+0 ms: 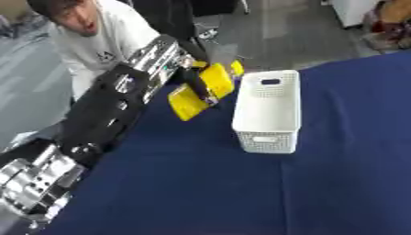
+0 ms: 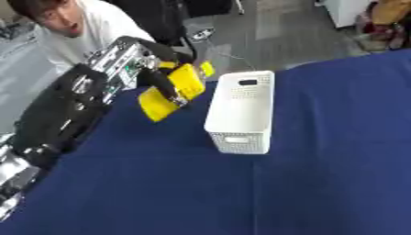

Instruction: Pick up objects on the table and place them in the box.

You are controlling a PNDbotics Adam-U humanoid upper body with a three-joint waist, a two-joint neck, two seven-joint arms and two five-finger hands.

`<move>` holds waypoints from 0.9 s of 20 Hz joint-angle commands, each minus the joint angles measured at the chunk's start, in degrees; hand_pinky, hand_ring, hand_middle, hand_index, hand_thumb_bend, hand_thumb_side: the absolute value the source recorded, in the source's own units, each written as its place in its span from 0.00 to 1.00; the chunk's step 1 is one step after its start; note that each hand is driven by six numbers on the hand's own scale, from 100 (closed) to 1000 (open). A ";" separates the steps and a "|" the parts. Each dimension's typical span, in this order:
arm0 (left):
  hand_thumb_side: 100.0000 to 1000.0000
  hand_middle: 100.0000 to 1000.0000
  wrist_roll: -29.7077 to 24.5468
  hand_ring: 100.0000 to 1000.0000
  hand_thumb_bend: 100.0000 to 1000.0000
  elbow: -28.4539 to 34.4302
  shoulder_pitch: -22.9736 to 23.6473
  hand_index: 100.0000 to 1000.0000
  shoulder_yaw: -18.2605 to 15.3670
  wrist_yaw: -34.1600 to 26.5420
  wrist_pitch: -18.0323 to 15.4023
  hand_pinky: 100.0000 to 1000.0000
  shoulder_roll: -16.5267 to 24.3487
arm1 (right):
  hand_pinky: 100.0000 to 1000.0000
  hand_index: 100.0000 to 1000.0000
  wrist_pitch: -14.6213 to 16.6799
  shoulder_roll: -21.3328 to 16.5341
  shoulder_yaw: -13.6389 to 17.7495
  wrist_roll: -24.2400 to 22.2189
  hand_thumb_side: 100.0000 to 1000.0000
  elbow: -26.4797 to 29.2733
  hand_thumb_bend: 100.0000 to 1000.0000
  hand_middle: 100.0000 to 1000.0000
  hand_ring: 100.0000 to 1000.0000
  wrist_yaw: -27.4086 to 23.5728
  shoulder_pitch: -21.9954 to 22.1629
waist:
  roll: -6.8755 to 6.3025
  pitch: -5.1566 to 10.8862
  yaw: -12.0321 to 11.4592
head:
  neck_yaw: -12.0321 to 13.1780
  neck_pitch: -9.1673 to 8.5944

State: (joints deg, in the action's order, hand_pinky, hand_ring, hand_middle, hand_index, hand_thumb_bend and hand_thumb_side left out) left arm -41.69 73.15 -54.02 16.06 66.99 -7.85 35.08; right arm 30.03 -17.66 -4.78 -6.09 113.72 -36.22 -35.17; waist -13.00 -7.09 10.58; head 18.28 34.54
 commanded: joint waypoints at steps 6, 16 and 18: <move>0.72 0.00 15.81 0.03 0.09 1.33 -0.58 0.07 1.30 -1.55 -8.41 0.00 -0.14 | 0.15 0.38 -0.31 -0.04 -0.14 -0.26 1.00 0.88 0.00 0.24 0.19 -0.56 -1.21 | 0.19 0.80 0.73 | 1.09 -1.60; 0.70 0.00 22.42 0.00 0.07 -2.58 0.22 0.10 0.97 -15.62 -9.51 0.00 -1.71 | 0.15 0.38 -0.56 0.50 -0.28 -0.47 1.00 0.88 0.00 0.25 0.19 -0.92 -1.70 | 0.08 0.46 1.35 | 1.43 -2.56; 0.71 0.00 22.56 0.00 0.07 -2.80 0.47 0.11 1.08 -18.00 -9.29 0.00 -1.95 | 0.15 0.38 -0.57 0.57 -0.32 -0.53 1.00 0.88 0.00 0.25 0.19 -0.99 -1.79 | 0.09 0.40 1.44 | 1.33 -2.67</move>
State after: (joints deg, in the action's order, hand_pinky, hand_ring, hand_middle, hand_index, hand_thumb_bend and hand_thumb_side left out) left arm -19.50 70.10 -52.94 17.65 50.60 -17.28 32.25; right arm 29.57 -17.09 -5.11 -6.48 113.72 -37.10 -35.76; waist -13.37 -7.44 12.07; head 18.73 32.56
